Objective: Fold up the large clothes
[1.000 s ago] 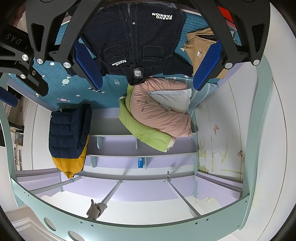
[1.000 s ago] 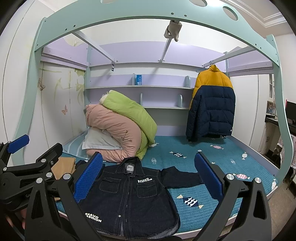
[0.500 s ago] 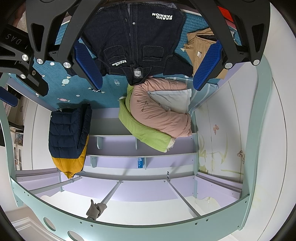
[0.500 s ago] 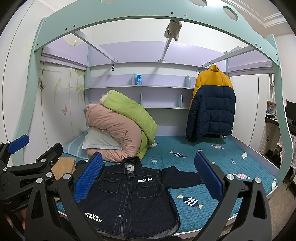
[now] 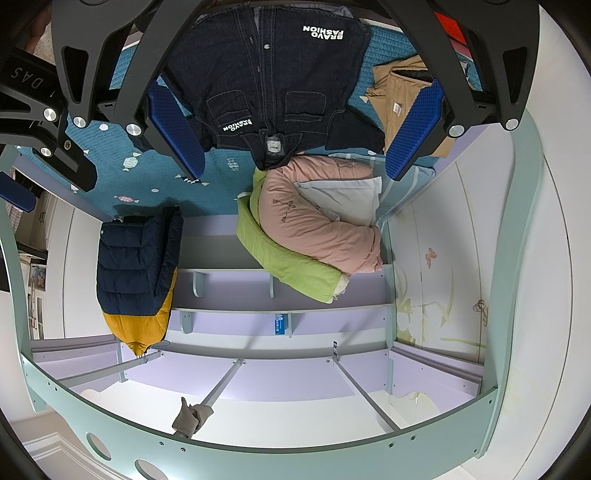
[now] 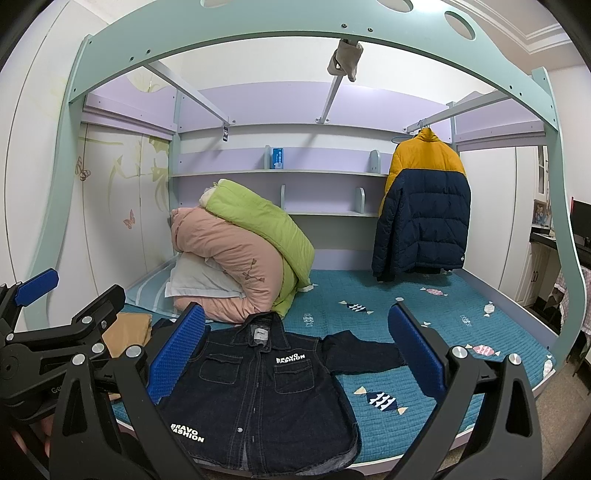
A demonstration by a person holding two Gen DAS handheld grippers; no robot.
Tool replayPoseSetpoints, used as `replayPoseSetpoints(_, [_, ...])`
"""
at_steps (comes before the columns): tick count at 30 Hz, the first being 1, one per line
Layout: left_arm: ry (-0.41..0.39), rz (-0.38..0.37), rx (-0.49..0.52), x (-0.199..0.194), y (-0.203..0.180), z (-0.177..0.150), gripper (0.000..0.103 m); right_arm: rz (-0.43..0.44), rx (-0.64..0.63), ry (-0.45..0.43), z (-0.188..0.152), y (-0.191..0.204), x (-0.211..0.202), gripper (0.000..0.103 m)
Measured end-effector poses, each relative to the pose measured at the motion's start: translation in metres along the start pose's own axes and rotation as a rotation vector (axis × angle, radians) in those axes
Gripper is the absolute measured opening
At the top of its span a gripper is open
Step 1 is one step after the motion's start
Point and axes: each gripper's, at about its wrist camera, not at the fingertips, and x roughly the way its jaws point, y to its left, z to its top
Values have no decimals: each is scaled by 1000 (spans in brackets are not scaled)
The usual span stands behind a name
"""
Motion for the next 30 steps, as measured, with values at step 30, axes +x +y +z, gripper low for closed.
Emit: replayPoseSetpoints(30, [61, 11, 16, 35, 17, -8, 98, 9, 21, 58, -9, 3, 31, 96])
